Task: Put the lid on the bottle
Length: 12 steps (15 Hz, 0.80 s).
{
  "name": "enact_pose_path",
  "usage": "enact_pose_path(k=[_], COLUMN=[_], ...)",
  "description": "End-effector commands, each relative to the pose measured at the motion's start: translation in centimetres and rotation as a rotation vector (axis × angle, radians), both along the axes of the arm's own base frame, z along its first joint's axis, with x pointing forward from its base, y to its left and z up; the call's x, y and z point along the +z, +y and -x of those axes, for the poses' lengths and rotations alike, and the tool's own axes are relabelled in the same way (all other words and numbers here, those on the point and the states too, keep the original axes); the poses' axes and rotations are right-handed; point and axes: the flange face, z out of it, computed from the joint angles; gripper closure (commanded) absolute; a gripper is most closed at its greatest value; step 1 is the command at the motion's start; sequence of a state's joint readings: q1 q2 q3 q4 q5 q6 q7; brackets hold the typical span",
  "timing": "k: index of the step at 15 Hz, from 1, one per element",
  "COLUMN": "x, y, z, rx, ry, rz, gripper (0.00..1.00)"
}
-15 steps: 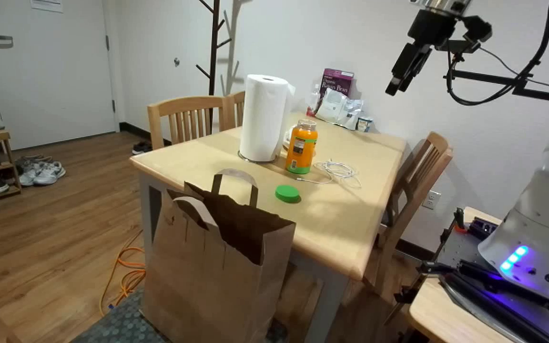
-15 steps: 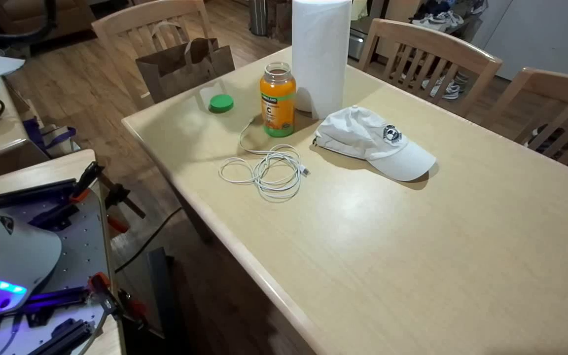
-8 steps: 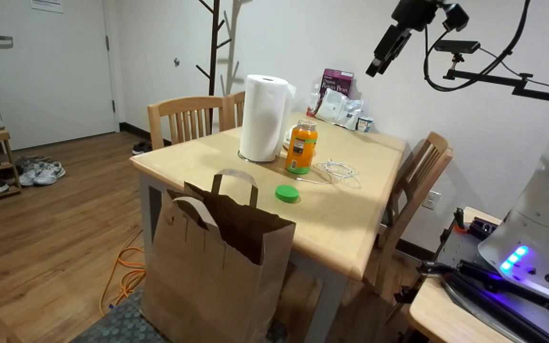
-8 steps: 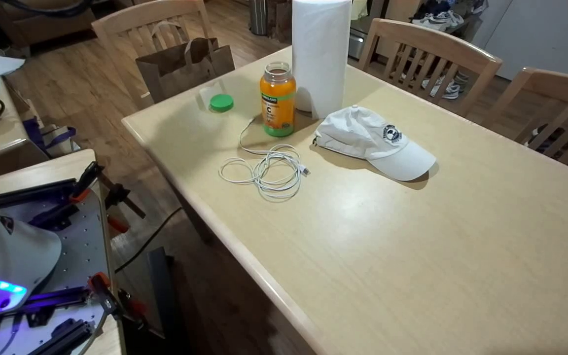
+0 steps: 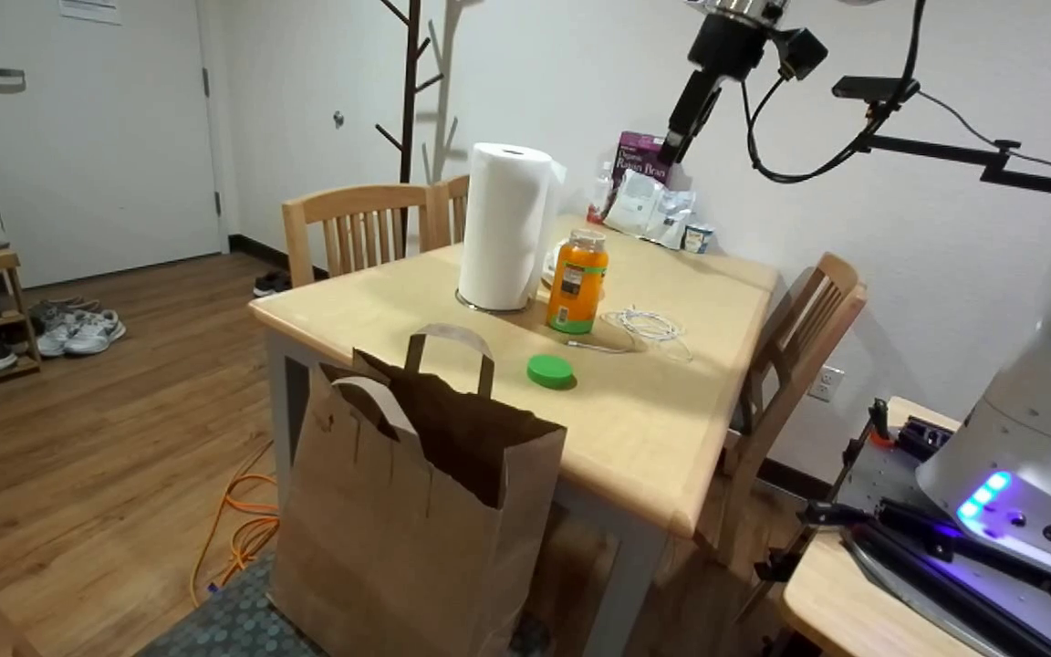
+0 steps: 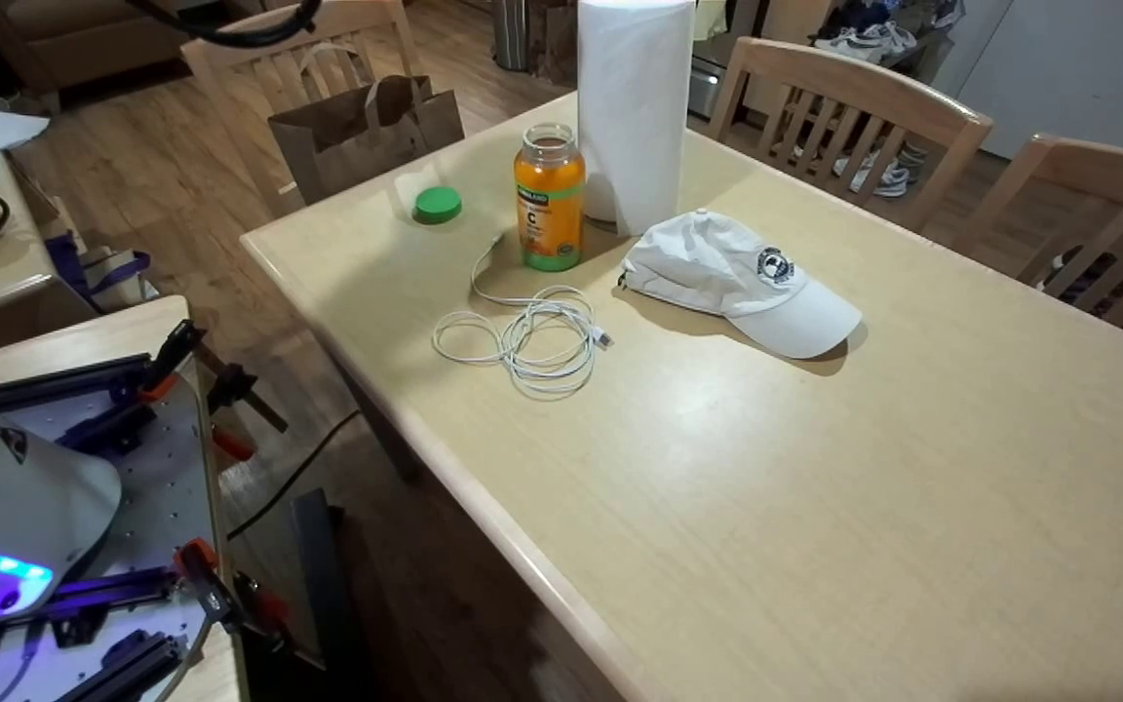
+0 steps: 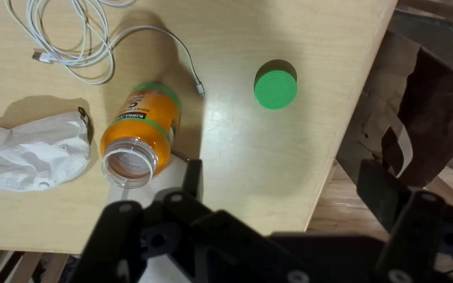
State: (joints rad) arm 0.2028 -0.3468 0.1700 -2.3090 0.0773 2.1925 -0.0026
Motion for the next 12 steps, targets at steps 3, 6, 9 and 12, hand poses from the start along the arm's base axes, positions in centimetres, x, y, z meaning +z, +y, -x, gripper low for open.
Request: enact_pose_path(k=[3,6,9,12], x=[-1.8,-6.0,-9.4,-12.3], y=[1.4,3.5,5.3,6.4], z=[-1.4,-3.1,-5.4,-8.0], rx=[0.034,0.076,0.127,0.188], ry=[0.057,0.141,0.165,0.165], rz=[0.023,0.011,0.058,0.119], gripper=[0.0,0.0,0.0,0.0])
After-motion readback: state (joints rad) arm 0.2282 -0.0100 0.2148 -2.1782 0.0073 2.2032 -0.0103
